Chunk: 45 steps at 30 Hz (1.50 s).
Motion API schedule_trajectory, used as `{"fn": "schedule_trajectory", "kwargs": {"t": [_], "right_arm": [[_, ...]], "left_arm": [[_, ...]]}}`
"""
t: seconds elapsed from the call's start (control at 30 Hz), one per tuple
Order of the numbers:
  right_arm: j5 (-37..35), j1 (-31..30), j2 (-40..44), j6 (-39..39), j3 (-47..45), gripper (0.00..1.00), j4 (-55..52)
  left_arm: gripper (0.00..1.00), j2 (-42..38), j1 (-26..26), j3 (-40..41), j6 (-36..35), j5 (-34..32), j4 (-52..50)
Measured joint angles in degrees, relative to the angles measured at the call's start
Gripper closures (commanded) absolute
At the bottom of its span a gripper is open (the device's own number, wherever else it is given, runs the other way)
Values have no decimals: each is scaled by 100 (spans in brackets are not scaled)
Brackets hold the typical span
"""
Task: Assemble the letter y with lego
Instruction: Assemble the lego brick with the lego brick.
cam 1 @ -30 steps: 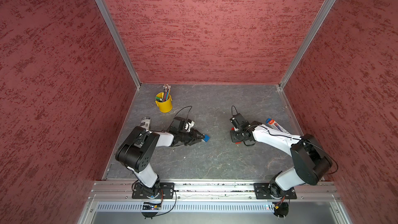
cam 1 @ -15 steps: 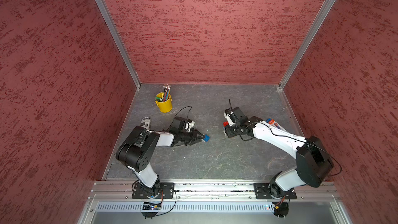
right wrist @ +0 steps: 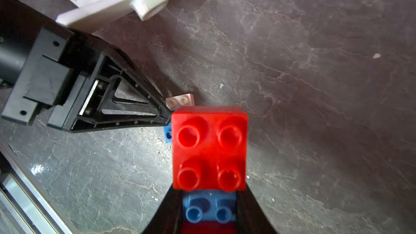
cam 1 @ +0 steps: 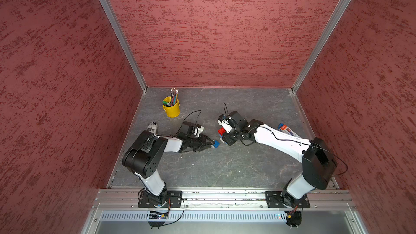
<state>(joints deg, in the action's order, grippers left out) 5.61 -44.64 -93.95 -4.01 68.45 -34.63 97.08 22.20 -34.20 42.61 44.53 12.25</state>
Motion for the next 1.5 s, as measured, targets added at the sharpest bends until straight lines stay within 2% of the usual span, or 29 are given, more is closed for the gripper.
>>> {"fn": "schedule_trajectory", "kwargs": {"t": [0.6, 1.5], "right_arm": [[68, -326, -529, 389, 289, 73, -116], [-251, -444, -693, 621, 407, 73, -190]], "left_arm": [[57, 48, 0, -44, -2, 39, 0], [58, 48, 0, -44, -4, 44, 4]]}}
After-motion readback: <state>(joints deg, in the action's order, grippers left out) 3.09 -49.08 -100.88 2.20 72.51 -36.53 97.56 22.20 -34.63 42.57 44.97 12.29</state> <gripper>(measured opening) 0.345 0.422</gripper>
